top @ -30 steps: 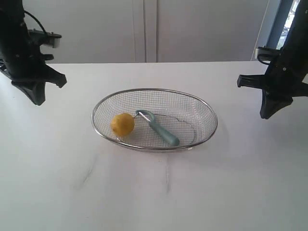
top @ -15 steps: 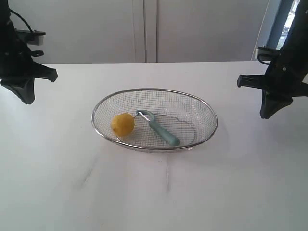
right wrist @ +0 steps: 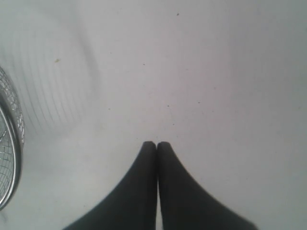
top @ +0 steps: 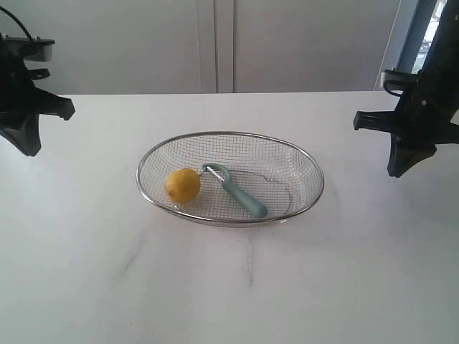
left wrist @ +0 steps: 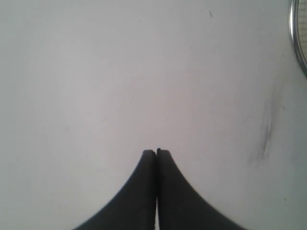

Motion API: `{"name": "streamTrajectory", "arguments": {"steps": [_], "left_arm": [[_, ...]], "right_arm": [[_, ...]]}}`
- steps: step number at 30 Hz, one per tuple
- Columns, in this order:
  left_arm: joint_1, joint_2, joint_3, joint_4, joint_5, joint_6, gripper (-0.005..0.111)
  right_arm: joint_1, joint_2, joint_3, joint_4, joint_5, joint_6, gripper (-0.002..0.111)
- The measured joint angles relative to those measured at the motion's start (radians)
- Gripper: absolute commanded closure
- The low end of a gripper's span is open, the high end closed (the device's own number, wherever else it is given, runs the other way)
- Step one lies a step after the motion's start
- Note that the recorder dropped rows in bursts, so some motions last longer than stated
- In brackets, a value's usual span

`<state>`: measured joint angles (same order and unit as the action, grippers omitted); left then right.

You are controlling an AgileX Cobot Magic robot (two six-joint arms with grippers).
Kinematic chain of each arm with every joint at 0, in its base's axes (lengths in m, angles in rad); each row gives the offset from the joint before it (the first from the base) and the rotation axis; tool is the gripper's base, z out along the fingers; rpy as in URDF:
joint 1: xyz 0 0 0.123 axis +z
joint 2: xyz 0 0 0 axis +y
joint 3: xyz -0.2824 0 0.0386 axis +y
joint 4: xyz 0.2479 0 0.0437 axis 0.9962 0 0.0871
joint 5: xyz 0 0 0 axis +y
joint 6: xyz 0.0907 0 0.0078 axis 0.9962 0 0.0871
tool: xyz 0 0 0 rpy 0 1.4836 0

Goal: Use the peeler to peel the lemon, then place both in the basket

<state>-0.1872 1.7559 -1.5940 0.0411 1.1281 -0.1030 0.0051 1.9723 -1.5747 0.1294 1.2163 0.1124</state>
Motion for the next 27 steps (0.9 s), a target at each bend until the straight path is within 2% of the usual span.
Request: {"name": "streamTrajectory", "arguments": {"steps": [10, 27], "left_arm": [[0.000, -0.189, 0.175, -0.029, -0.008, 0.000, 0.107], [0.000, -0.490, 0.370, -0.051, -0.059, 0.000, 0.107]], "right_arm": [[0.000, 0.000, 0.000, 0.000, 0.000, 0.000, 0.108], [0.000, 0.000, 0.000, 0.000, -0.090, 0.000, 0.108]]}}
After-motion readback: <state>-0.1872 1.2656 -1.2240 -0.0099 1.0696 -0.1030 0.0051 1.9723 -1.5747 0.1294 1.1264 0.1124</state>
